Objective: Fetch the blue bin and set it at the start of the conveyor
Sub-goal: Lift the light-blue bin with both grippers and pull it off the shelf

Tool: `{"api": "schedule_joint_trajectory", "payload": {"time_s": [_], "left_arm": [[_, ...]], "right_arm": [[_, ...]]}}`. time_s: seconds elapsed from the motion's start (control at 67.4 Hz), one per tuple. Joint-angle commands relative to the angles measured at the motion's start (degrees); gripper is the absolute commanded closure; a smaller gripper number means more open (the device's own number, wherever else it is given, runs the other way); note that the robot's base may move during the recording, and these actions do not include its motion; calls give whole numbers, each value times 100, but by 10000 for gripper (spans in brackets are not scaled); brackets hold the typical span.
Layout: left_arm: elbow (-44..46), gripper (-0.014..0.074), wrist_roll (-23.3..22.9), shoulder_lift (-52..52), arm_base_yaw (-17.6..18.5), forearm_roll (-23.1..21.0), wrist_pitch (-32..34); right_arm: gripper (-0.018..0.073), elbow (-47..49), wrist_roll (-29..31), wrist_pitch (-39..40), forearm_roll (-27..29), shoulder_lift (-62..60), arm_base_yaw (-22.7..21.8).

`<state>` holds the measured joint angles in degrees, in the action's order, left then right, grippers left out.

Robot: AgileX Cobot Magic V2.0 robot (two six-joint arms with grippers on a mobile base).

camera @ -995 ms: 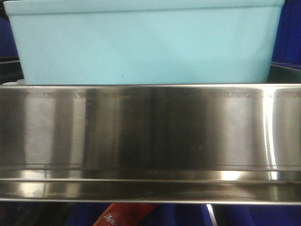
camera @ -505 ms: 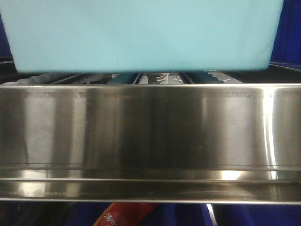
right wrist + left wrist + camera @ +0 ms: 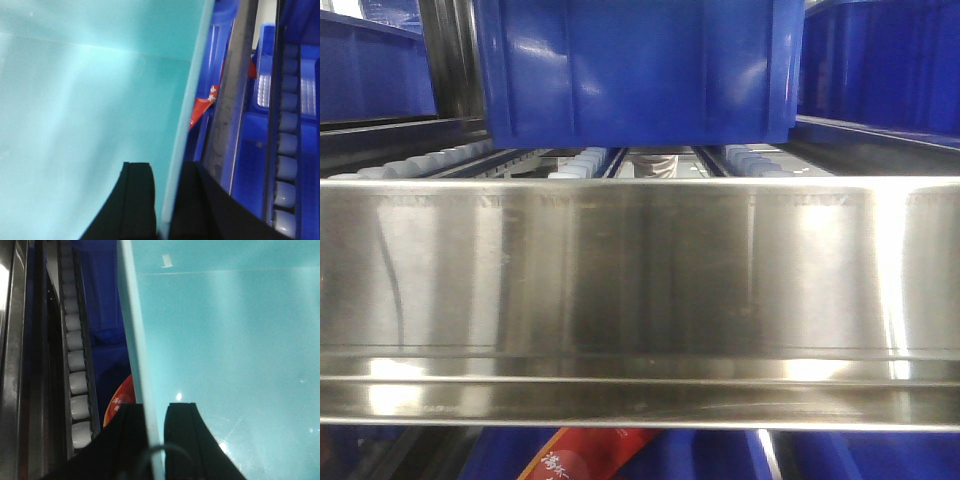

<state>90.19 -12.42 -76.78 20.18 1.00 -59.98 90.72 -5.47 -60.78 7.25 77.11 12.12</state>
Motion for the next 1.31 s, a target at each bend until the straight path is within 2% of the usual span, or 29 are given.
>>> {"api": "schedule_joint_trajectory", "payload": {"time_s": [0.0, 0.534, 1.291], "left_arm": [[35, 708, 67, 93, 20, 49, 232], [35, 708, 67, 93, 20, 76, 506], [35, 708, 67, 83, 20, 76, 2593]], "right_arm": [[711, 59, 139, 161, -61, -93, -13], [711, 59, 139, 344, -68, -82, -13], [711, 59, 139, 344, -68, -70, -13]]}}
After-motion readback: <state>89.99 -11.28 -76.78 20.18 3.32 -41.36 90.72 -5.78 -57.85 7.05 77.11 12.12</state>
